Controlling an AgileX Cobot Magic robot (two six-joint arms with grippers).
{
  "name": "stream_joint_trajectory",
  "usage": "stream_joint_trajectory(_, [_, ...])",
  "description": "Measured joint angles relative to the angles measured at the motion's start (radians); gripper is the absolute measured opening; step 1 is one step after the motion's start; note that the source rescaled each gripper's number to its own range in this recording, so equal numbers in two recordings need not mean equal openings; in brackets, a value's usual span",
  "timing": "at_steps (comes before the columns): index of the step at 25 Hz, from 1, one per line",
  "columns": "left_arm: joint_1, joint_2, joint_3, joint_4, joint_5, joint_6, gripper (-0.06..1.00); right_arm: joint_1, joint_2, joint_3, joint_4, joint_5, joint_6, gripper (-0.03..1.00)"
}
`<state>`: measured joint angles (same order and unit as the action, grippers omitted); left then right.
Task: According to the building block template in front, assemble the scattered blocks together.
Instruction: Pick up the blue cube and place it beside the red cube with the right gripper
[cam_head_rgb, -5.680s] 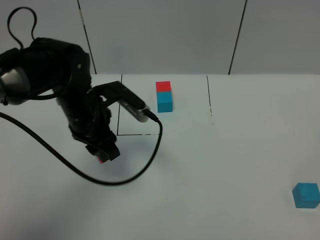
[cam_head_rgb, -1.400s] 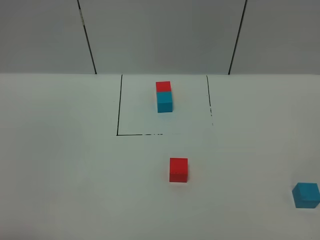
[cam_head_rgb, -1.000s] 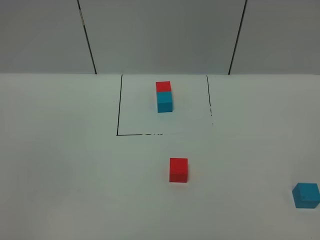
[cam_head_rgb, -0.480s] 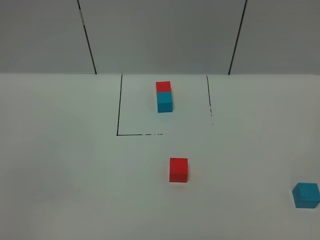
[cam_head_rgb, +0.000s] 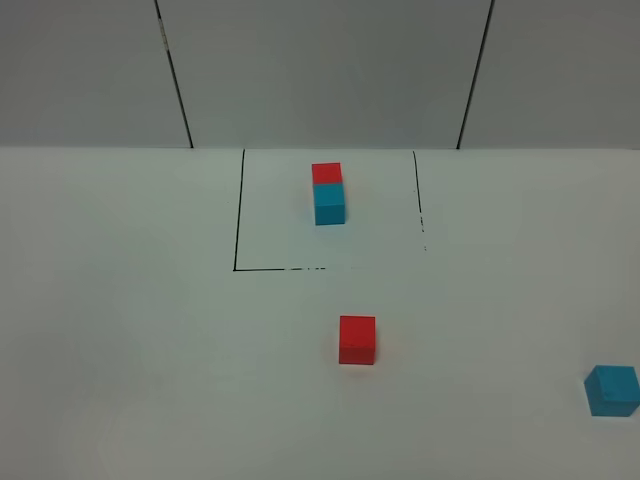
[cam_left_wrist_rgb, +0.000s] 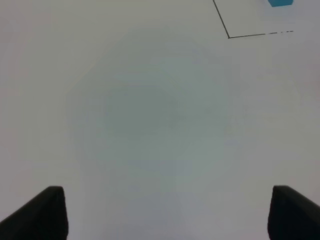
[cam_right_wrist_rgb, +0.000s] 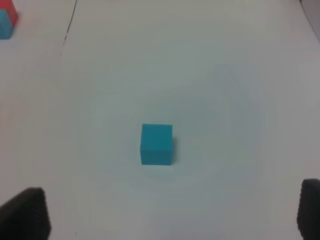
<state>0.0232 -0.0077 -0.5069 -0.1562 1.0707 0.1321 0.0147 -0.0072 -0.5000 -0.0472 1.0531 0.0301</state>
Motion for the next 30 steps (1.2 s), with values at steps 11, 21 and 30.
stream_joint_trajectory(11, [-0.008,0.000,0.000,0.001,0.000,-0.002,0.70,0.000,0.000,0.000,0.000,0.000,0.000,1.00])
stream_joint_trajectory(21, [-0.008,0.000,0.001,0.001,0.000,-0.002,0.70,0.000,0.000,0.000,0.000,0.000,0.000,1.00])
stream_joint_trajectory(30, [-0.008,0.000,0.001,0.001,0.000,-0.002,0.70,0.000,0.000,0.000,-0.002,0.000,0.000,1.00])
